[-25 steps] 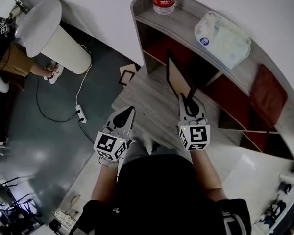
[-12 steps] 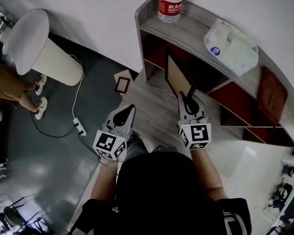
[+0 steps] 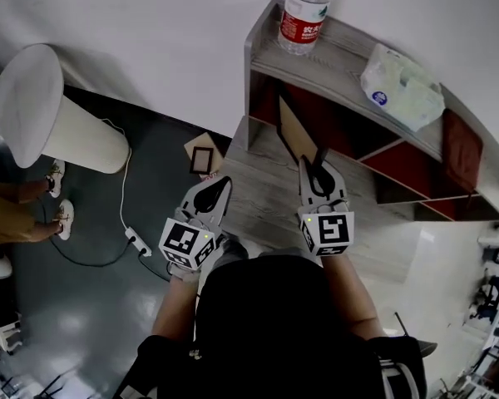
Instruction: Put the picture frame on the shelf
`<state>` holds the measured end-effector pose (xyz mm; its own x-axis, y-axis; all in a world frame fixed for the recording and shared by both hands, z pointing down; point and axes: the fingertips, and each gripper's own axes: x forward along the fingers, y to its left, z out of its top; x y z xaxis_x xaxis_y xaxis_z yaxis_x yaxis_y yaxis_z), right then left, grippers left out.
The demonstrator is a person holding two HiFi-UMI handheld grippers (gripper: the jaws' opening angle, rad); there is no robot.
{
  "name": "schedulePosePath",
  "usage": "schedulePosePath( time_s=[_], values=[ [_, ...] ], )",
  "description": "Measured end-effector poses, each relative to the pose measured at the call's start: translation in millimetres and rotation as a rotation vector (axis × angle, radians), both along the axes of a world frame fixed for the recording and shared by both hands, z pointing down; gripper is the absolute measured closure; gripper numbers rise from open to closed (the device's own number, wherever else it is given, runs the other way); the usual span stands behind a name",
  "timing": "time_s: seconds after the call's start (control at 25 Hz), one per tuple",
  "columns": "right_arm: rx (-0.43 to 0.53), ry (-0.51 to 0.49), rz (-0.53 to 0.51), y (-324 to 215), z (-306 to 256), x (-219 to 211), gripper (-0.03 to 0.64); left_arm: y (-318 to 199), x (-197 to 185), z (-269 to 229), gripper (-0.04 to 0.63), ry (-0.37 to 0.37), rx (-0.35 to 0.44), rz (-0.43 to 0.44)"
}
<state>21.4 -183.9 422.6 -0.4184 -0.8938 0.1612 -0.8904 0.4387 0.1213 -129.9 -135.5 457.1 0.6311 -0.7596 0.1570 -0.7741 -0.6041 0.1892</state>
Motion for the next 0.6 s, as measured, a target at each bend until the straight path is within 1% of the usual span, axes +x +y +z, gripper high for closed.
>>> schedulePosePath(
  time_s=[0.16, 0.32, 0.6],
  values=[
    [0.02, 0.037, 0.035, 2, -7, -15, 0.593, -10, -8, -2, 0.586, 0.008, 0.01, 0.052],
    [0.037, 0.048, 0.072, 2, -14, -22, 0.592, -18, -15, -3, 0.586, 0.012, 0.017, 0.092],
    [0.046, 0.069, 0.135, -3, -14, -24, 0.592, -23, -23, -2, 0.586, 0.022, 0.018, 0.126]
  ],
)
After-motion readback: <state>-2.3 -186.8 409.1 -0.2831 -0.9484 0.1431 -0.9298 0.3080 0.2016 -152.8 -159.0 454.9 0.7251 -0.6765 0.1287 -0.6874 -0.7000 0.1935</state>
